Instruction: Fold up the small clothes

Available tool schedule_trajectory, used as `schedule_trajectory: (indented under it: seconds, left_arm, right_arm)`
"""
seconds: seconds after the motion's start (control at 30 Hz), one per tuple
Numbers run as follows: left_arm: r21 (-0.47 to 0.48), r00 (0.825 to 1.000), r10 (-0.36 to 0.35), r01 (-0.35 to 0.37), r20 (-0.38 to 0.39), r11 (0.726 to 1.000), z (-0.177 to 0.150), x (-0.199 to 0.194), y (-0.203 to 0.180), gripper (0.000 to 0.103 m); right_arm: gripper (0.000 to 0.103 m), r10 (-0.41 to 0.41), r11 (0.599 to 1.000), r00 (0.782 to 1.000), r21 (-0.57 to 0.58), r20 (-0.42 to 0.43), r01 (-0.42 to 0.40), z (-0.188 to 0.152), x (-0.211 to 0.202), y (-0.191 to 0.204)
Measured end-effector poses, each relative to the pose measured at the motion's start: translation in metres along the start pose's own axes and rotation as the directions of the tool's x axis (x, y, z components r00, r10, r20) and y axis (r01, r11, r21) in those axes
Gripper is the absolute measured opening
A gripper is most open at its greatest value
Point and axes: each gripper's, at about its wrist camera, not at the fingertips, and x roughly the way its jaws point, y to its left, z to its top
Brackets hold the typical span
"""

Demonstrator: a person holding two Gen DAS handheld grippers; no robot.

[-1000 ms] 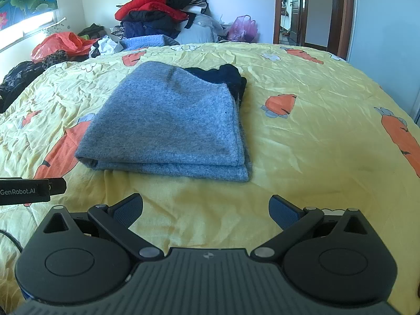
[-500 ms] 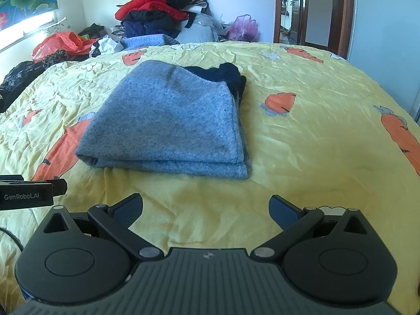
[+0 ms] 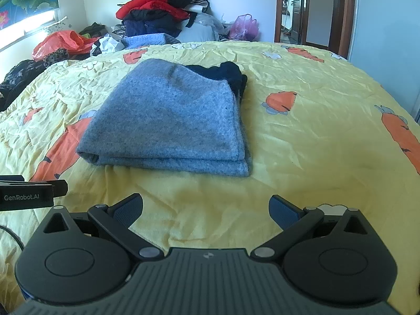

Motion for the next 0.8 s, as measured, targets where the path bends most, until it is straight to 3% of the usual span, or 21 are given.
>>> schedule_trajectory:
  seconds: [0.8]
  left_arm:
    - [0.006,1.0,0.0,0.0,0.002,1.0,-0.0023,-0.0028,0.0,0.09]
  right_arm:
    - [0.103,0.006,1.0,1.0,-0.008,0.003,-0.006,-0.0007,-0.0026,-0.0001]
